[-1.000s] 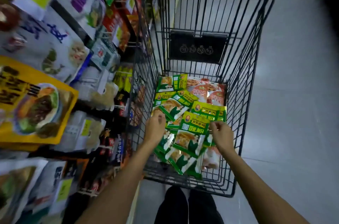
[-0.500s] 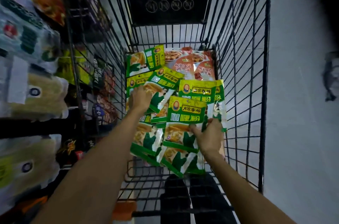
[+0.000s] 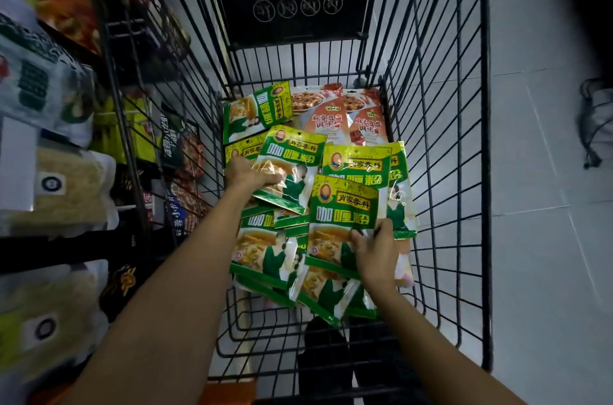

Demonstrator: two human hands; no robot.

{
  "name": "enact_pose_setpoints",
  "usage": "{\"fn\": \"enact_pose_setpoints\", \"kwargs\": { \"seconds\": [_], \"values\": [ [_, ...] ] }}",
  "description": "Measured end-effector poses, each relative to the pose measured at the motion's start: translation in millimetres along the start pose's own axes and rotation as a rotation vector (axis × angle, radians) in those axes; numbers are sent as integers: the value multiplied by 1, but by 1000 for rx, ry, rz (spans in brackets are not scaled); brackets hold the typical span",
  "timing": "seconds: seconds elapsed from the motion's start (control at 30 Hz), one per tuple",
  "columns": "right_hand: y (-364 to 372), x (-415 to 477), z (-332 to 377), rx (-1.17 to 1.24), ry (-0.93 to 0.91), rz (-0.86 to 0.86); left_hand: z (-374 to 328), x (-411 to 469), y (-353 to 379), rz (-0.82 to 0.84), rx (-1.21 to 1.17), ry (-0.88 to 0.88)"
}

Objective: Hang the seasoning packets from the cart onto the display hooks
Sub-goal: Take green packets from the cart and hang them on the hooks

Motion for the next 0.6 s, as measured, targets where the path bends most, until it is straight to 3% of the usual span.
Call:
{"fn": "enact_pose_setpoints", "kwargs": {
  "seconds": [0.2,0.37,0.6],
  "values": [
    [-7,-3,-2,254,78,166,-5,-21,-3,226,-265,-172],
    [-27,-9,6,435,172,293,-11,-49,-19,252,-304,-102],
    [-85,-17,58,528,12,435,-42,-116,-82,81,-518,74]
  ]
}}
Point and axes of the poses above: each hand's wrist, its own x-axis towards the middle knuckle, its own y-axis out of the palm, z = x × y, the point moved 3 cm from there along x, towards the middle knuckle, and after that the axes turned 14 degrees about -x, right-handed, at the moved point
